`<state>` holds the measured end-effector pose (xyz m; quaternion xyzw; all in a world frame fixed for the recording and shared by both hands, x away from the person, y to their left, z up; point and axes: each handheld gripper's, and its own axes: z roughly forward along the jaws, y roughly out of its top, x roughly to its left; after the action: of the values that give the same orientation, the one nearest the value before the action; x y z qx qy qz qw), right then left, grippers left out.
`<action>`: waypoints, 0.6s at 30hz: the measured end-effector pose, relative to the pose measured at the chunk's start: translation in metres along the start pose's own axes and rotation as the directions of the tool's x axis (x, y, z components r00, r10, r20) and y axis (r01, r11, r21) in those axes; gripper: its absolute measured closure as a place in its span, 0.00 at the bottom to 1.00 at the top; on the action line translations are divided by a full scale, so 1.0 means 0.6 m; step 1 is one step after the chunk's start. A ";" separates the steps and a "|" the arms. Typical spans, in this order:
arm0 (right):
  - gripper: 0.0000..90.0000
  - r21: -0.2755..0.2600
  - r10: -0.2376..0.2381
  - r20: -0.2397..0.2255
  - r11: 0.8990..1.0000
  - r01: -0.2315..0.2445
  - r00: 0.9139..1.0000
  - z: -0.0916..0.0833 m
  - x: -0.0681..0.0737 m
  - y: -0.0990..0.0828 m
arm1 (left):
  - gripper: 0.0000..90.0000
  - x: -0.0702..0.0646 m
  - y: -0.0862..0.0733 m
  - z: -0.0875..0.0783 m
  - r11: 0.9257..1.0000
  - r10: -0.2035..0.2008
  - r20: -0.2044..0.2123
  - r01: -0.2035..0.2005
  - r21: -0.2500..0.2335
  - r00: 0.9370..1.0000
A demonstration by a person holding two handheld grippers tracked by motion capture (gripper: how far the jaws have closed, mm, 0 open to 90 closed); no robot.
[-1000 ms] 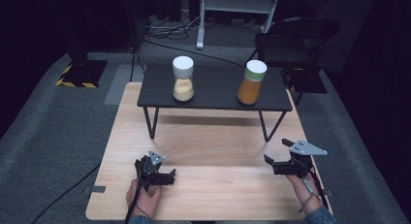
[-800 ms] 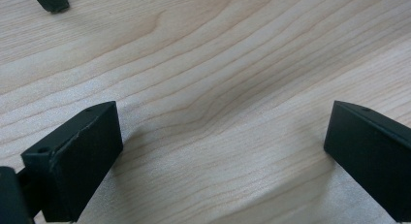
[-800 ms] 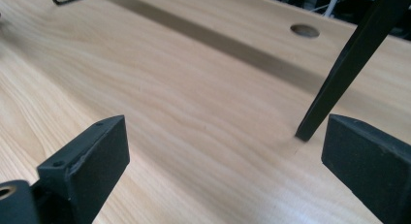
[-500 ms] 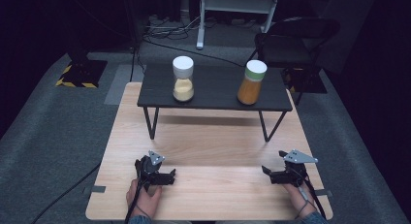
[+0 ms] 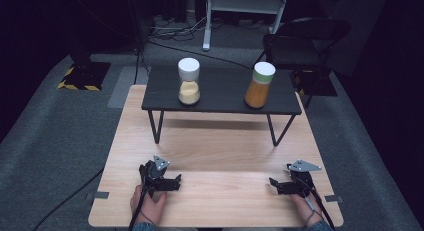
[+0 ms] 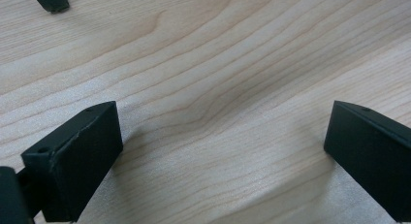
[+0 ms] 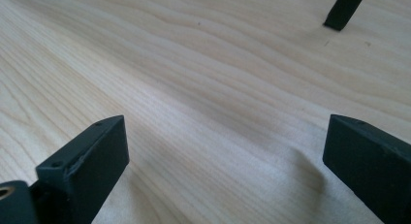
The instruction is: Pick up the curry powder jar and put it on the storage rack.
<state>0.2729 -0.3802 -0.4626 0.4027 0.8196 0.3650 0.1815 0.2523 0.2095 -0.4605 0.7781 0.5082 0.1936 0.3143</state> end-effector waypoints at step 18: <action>0.00 0.048 0.003 0.017 0.999 -0.004 1.000 0.005 0.006 0.012 | 0.00 0.000 0.000 0.000 1.000 0.000 0.000 0.000 0.000 1.000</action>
<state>0.2760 -0.3731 -0.4594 0.4113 0.8259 0.3421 0.1780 0.2523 0.2095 -0.4605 0.7782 0.5081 0.1936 0.3142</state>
